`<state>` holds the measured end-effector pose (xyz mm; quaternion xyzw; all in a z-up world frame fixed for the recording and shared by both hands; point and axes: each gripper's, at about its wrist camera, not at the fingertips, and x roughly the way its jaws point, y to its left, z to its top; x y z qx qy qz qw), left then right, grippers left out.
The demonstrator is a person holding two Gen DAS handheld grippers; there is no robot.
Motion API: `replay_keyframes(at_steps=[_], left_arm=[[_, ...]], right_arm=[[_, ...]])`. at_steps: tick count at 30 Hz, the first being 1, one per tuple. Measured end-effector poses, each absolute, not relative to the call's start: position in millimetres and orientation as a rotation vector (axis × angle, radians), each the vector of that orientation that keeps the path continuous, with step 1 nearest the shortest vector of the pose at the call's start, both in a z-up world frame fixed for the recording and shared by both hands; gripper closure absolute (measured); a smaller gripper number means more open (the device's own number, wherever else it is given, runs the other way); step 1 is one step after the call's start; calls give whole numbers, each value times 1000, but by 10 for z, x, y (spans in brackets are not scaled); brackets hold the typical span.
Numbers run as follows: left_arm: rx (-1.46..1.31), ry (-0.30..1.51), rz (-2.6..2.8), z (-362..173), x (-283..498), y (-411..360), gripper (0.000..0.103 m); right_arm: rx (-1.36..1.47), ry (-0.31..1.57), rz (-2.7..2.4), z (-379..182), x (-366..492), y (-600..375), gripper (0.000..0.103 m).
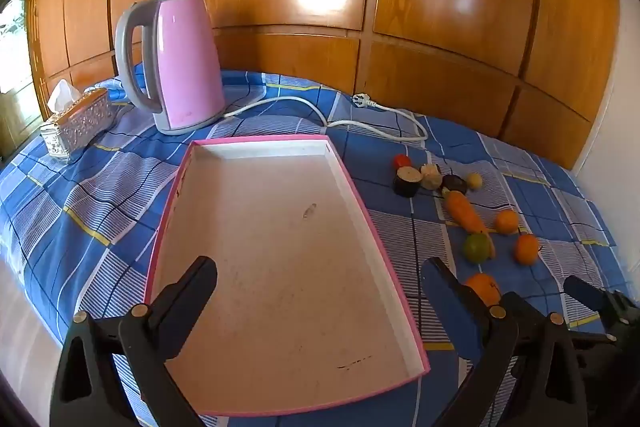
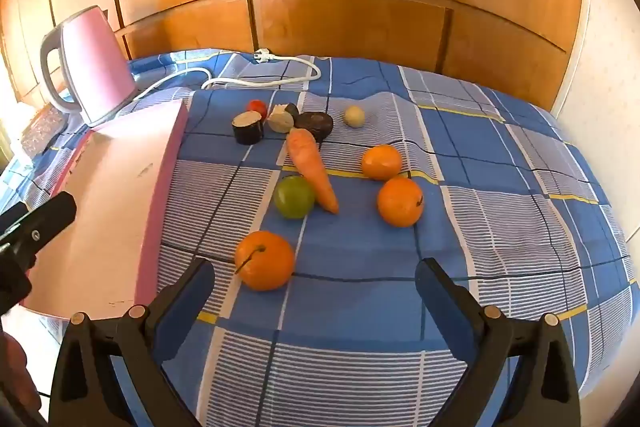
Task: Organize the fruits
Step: 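Move both grippers open toward the oranges on the bedspread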
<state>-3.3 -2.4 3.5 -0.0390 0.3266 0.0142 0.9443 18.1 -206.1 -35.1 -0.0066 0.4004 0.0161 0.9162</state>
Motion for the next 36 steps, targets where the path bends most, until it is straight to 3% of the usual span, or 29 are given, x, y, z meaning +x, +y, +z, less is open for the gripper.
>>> replay_keyframes(at_steps=[14,22,31,33,36], left_arm=[[-81,682,44,34,-43,-38,1],[-72,673,36,50,-75,-19,1],[-65,667,32,53,-98,-53,1],[-64,667,32,49,-108,-65,1],[-61,669,30,46,-114,-73,1]], right_arm=[[-4,760,57,-206,70,-2002,2],[15,733,94,-168,60,-2045,10],[99,758,84,-182,55,-2187,34],[137,786,92,-227,64,-2234,45],[157,819,109,-285,76,-2249,51]])
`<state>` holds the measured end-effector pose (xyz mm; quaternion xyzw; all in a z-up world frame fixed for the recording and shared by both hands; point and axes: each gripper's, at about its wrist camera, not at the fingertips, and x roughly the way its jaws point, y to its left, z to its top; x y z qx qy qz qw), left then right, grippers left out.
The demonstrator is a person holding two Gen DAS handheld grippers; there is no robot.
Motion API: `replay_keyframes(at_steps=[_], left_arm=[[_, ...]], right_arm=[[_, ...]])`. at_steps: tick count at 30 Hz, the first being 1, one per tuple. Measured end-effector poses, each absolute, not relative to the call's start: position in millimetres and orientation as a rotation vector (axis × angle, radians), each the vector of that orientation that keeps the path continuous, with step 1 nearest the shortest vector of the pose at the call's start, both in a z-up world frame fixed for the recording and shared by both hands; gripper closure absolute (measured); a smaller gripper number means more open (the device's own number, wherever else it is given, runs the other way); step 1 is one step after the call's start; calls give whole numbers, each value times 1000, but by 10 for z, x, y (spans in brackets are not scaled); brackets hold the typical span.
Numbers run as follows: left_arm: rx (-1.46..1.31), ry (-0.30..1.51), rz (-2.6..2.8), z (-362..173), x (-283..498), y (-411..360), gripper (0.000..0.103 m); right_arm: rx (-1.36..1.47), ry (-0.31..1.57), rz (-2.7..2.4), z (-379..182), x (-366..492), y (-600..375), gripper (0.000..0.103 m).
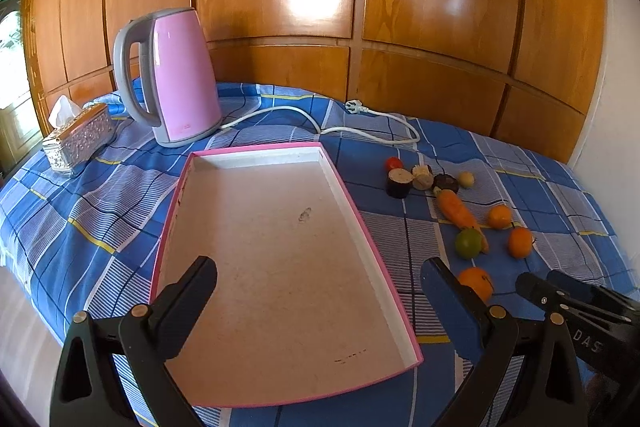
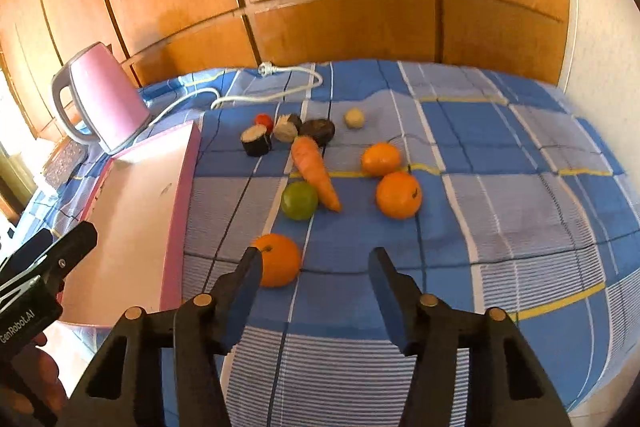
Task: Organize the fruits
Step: 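Move both grippers open toward the oranges on the bedspread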
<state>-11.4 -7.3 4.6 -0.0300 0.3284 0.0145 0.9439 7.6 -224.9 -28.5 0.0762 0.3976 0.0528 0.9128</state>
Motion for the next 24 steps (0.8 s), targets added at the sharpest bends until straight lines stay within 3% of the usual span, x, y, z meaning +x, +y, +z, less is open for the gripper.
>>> replay_keyframes(at_steps=[9,24], left_arm=[[-55,669,25,45,-120,-102,1],[-23,665,3,37,-129,-194,1]], right_arm=[[147,839,169,-289,54,-2209,59],[87,850,167,-298,58,-2151,59]])
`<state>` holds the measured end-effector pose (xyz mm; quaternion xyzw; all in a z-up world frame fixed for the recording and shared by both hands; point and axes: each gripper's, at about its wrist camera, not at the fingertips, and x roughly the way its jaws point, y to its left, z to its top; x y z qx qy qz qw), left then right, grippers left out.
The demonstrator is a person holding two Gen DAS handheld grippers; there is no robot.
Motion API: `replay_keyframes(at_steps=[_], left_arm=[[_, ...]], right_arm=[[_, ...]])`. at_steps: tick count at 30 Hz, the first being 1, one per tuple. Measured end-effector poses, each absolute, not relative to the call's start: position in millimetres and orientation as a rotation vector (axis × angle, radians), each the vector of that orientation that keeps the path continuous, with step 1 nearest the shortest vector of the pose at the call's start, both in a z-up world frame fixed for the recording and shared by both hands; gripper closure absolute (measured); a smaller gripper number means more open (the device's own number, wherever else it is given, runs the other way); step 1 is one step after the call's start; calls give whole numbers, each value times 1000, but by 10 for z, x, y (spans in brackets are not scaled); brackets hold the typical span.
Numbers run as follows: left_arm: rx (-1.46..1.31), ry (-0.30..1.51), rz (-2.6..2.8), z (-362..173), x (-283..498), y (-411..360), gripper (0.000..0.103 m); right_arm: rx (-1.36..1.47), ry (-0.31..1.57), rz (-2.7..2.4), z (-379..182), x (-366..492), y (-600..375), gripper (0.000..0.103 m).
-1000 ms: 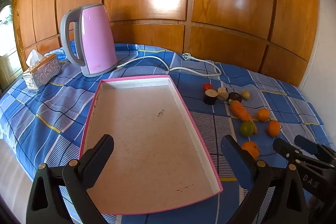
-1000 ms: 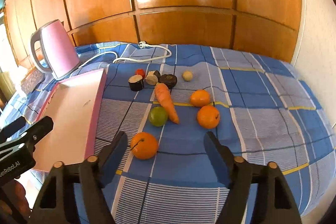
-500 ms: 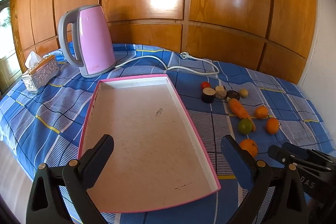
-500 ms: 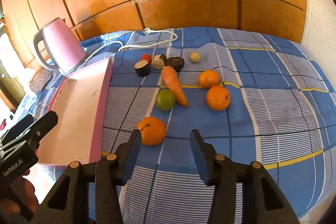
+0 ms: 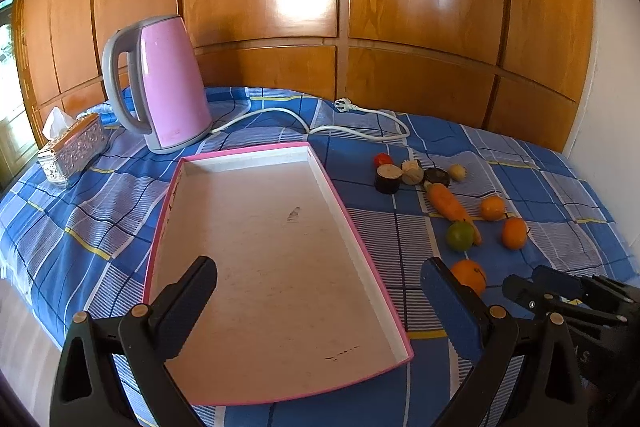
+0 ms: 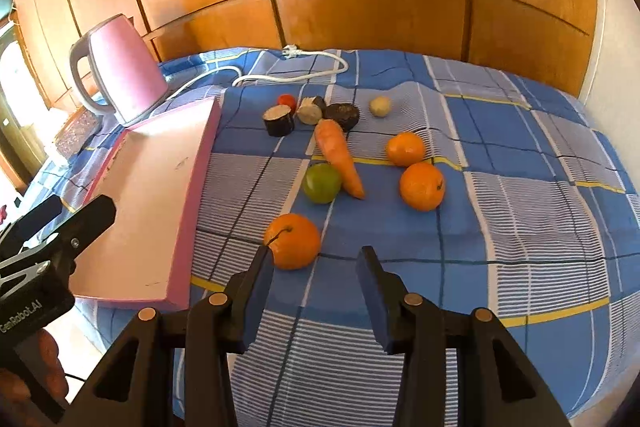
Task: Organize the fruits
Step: 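Move both grippers open toward the oranges on the bedspread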
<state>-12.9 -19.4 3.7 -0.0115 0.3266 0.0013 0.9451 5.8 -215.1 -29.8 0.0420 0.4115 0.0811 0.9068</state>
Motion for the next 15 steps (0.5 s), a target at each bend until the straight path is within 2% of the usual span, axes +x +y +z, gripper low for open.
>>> replay_keyframes(at_steps=[15], left_arm=[[13,673,-23,12,-115,-306,1]], right_arm=[[118,862,102,-362,96,-2350,59]])
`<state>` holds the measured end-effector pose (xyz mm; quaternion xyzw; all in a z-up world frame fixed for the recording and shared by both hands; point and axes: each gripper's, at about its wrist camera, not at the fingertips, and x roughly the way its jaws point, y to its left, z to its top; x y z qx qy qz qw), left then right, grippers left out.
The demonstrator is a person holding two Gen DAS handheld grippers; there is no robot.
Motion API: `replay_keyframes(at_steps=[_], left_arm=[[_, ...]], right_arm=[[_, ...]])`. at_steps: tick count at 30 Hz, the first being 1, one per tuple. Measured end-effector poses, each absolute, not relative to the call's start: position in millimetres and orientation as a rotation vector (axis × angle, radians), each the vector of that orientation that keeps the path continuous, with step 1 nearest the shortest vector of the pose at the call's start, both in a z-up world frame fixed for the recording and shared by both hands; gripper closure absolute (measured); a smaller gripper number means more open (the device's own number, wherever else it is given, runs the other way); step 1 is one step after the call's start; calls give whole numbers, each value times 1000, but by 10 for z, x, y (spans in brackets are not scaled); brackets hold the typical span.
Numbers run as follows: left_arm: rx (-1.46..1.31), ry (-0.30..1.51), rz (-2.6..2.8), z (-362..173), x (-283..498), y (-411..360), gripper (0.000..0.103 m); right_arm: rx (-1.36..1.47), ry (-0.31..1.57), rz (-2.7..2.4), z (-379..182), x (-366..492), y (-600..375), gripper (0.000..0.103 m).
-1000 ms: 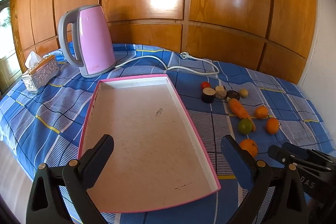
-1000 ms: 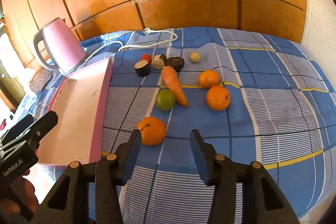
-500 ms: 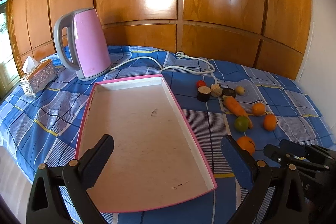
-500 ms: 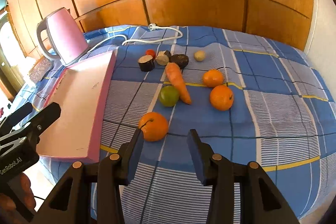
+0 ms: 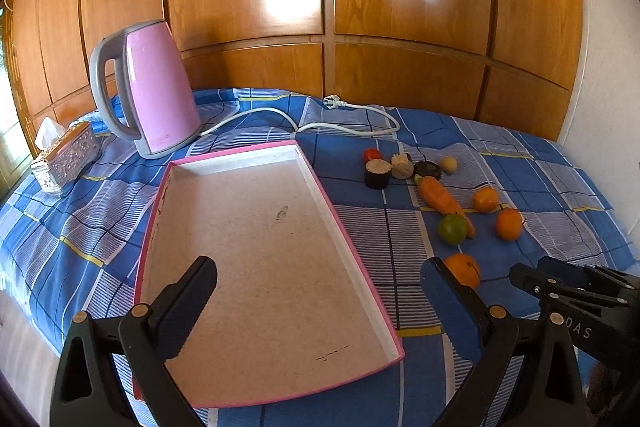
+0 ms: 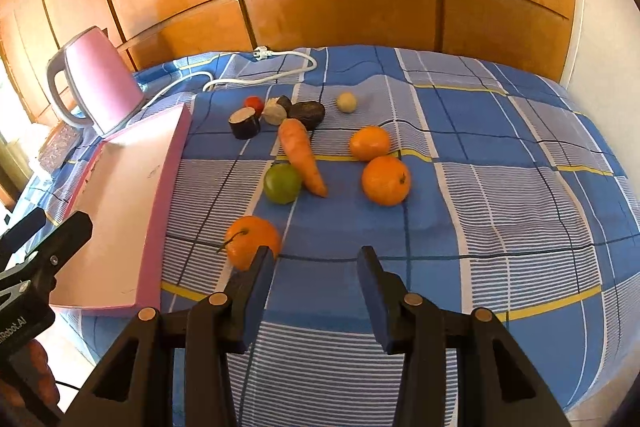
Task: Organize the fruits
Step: 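Move both grippers open toward the oranges on the bedspread, then close the left gripper on an orange while the right gripper grasps another orange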
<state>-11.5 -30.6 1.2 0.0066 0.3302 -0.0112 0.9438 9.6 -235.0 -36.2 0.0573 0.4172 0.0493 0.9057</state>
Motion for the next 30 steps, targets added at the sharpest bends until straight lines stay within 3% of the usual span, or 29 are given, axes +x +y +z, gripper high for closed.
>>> replay_keyframes(at_steps=[10,17,22,30], left_arm=[[19,691,-58,-19,-69,-355,2],[20,749,-229,-88,49,-499,26],[50,777,-361,-127,109,-718,37],[89,841,-452,-259,229,-1063,39]], right_arm=[[135,859,71,-382,115,-2436,59],[152,860,23,-390,158,-2581,59],[166,858,-17,-385,187,-2731,59],[181,861,-31,-394,281,-2862,59]])
